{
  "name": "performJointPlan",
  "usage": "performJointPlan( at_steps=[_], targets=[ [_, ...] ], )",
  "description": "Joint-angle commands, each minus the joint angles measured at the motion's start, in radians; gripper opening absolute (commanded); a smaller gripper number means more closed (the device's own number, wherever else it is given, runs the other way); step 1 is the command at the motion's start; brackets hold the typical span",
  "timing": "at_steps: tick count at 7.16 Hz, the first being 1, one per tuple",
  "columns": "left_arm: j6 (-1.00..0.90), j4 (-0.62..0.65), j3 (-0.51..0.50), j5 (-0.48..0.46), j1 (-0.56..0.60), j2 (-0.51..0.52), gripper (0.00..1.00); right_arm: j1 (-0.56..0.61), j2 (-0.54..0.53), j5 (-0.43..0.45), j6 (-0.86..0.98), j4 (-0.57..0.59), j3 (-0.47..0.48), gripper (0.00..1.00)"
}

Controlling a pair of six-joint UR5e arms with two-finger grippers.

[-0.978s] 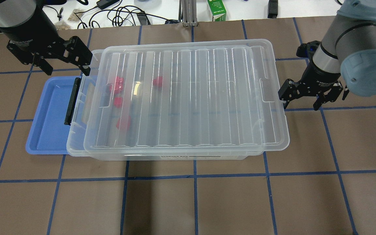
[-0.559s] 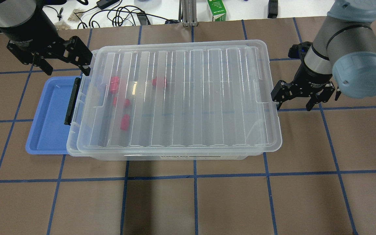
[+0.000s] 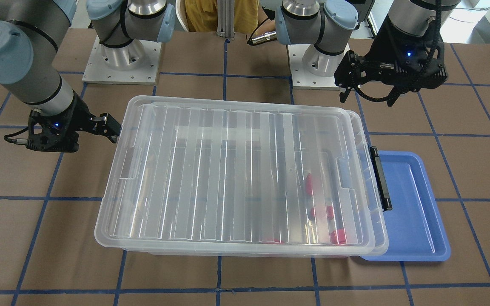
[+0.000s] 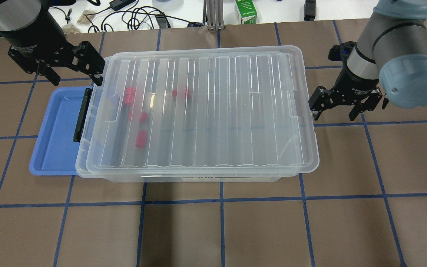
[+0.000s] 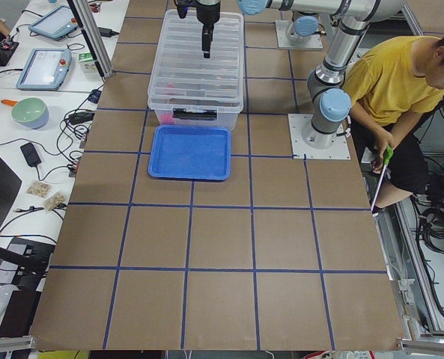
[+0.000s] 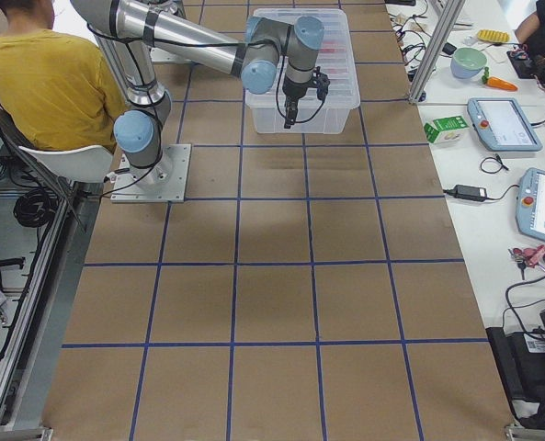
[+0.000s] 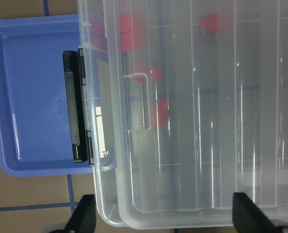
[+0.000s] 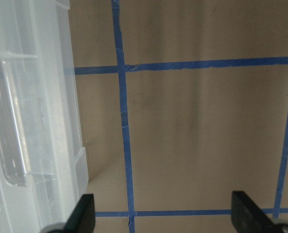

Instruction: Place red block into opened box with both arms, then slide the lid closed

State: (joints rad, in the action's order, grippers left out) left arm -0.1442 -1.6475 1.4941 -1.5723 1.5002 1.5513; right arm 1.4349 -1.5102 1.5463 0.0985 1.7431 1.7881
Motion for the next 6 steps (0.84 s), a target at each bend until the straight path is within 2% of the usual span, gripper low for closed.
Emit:
performJointPlan(
  at_steps=[1, 3, 4, 6],
  targets=[
    [0.0, 0.0, 0.0, 0.0, 0.0, 0.0, 1.0, -0.001, -0.048, 0.024, -0.003, -0.101, -0.1, 1.0],
    [0.0, 0.0, 0.0, 0.0, 0.0, 0.001, 1.0, 0.04, -0.172, 0.006, -0.009, -0.112, -0.098, 1.0],
    [0.002, 0.0, 0.0, 0.0, 0.0, 0.0, 1.0, 0.083, -0.176, 0.009, -0.019, -0.141, -0.099, 1.0],
    [0.0, 0.0, 0.0, 0.0, 0.0, 0.0, 1.0, 0.096, -0.176, 0.017, -0.068, -0.163, -0.093, 1.0]
  ],
)
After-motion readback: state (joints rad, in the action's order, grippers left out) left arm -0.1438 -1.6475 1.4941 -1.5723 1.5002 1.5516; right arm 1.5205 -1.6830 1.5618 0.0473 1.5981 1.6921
